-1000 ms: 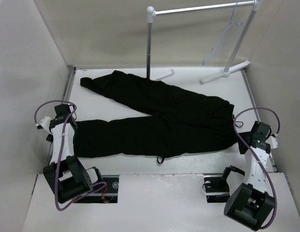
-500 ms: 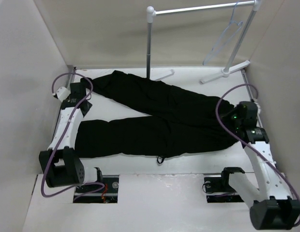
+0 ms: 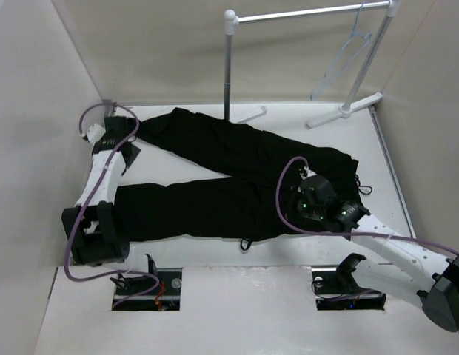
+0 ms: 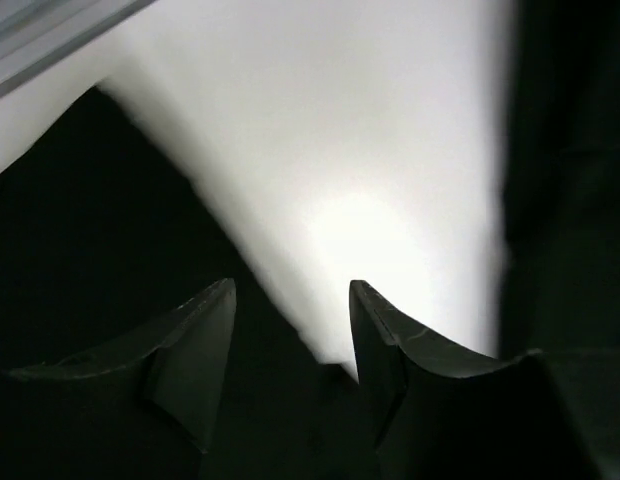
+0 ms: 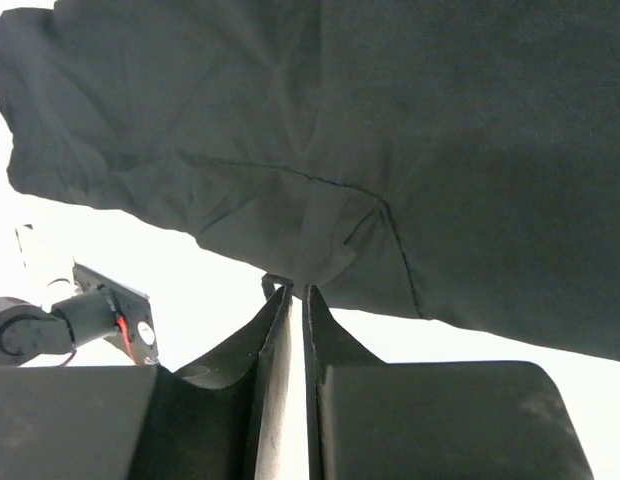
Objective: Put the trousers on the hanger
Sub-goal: Flatten out the trousers at the center of the board.
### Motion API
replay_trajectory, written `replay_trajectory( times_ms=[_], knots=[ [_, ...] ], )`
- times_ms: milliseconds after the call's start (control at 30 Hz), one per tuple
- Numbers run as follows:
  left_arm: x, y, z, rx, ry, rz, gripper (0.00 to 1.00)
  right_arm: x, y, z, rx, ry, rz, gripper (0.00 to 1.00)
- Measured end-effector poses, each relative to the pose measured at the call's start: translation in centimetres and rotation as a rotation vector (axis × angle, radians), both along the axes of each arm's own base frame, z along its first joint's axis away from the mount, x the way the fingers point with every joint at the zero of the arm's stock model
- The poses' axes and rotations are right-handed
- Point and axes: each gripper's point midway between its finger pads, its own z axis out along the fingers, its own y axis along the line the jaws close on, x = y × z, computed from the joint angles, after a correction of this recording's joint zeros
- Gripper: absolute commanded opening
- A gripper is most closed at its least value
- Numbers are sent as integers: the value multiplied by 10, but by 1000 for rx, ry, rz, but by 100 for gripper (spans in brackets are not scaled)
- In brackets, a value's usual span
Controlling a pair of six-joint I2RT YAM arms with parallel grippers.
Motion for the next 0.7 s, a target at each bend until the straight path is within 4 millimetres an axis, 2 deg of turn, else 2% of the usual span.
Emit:
replay_trajectory(
  times_ms=[100,167,267,367,433,567,700],
  knots=[
    [55,-7,27,-8,-91,-37,47,2,2,-6,-14,9,5,17],
    [92,-11,30,-17,-119,-60,47,5,0,-9,-20,14,-7,17],
    [143,-17,15,-48,-115,-93,45,14,-5,-9,-31,22,-42,18],
    [187,-23,-16,-77,-95,-122,38,27,-7,-4,-46,15,-77,19],
    [205,-28,-42,-96,-66,-141,38,35,-6,0,-52,7,-91,19],
    [216,-36,-80,-116,-2,-161,38,49,-4,2,-68,11,-115,19],
    [221,-41,-89,-125,12,-171,38,54,-4,-5,-88,32,-127,19]
  ],
)
